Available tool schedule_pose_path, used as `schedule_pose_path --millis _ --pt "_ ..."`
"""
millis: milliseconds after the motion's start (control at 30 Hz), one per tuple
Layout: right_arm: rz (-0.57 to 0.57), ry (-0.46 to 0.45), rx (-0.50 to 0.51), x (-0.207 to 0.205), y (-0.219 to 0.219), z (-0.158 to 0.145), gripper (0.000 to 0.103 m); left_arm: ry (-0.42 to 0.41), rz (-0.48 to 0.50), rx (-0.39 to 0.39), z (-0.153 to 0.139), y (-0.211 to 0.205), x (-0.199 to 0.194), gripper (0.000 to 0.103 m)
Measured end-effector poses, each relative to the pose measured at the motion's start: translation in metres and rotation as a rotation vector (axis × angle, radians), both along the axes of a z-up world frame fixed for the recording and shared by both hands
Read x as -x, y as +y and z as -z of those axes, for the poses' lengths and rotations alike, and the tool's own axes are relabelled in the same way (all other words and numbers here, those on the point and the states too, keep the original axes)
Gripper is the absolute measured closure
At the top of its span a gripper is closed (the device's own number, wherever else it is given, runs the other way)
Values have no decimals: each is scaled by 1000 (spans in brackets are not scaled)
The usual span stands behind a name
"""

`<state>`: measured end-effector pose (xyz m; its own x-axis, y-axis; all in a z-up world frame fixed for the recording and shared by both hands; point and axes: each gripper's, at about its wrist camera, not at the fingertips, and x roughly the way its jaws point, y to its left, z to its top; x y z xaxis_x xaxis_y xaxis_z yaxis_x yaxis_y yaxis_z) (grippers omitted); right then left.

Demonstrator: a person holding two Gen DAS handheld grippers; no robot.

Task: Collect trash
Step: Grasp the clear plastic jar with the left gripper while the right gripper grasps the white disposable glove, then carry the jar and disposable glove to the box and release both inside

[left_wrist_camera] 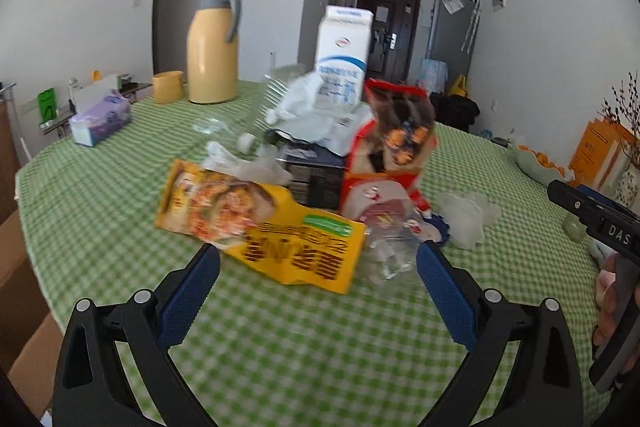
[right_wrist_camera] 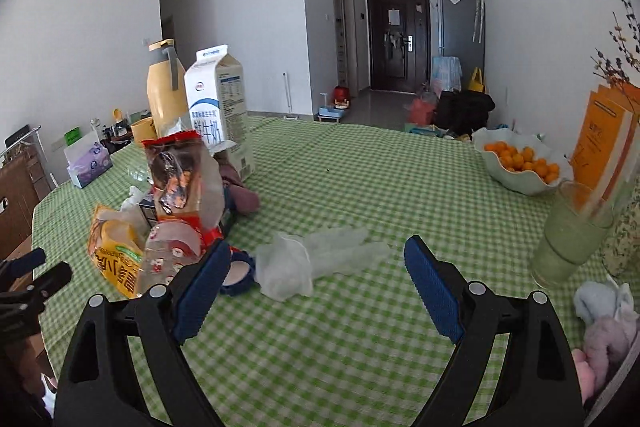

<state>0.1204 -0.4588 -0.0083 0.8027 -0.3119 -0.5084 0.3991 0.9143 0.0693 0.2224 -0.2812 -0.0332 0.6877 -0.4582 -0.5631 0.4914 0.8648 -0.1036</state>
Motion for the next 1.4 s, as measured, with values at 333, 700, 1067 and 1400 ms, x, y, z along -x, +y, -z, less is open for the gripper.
schedule_pose_path --millis 333,700,1067,1400 --pt "-11 90 -44 -4 -20 20 18 167 -25 -122 47 -100 -36 21" --pt "-118 201 -206 -95 -34 54 32 54 103 -36 1 -64 4 45" --pt "-74 229 -165 -96 -31 56 97 -28 68 41 -54 27 27 44" --pt "-88 58 -25 -45 16 -28 98 -72 -37 67 -72 92 26 45"
